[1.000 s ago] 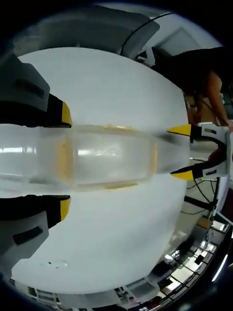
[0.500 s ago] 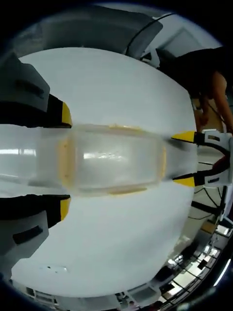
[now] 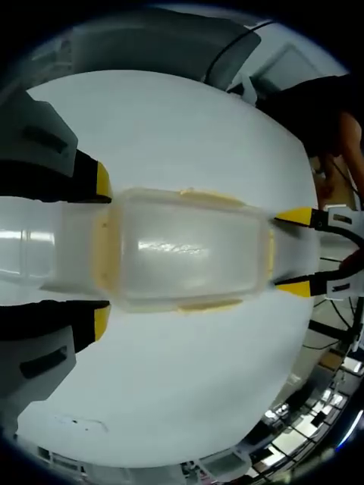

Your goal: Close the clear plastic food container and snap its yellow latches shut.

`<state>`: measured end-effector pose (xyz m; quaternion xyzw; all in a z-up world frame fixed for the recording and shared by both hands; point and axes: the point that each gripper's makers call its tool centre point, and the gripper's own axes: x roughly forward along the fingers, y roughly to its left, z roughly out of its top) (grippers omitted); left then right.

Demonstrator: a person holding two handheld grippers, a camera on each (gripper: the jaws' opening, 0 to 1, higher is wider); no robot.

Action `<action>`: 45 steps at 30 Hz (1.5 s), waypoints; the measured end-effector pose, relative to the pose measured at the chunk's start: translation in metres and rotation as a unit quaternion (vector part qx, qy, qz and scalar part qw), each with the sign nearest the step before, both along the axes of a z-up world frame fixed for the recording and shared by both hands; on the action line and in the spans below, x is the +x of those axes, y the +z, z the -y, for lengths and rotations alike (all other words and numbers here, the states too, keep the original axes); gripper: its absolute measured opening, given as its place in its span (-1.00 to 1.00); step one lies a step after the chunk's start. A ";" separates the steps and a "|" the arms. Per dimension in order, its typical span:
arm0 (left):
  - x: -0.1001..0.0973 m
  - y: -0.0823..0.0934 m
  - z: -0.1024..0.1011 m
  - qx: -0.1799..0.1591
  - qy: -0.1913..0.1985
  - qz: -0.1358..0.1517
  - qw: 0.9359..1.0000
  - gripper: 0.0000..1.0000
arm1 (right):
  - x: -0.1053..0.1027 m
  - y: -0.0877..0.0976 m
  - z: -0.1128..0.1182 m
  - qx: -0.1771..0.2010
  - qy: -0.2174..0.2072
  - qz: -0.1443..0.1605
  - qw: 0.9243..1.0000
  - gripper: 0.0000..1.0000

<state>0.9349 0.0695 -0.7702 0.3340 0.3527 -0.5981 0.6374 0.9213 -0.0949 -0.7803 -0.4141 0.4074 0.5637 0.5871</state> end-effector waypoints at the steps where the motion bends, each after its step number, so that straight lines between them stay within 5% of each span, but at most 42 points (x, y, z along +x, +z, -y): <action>1: 0.000 0.000 0.000 0.000 0.000 0.000 1.000 -0.12 | 0.000 0.000 0.000 0.000 -0.001 0.000 1.000 -0.05; 45: 0.005 -0.013 0.005 -0.020 -0.032 0.007 0.999 -0.31 | 0.008 -0.012 0.000 0.002 0.009 -0.010 1.000 -0.24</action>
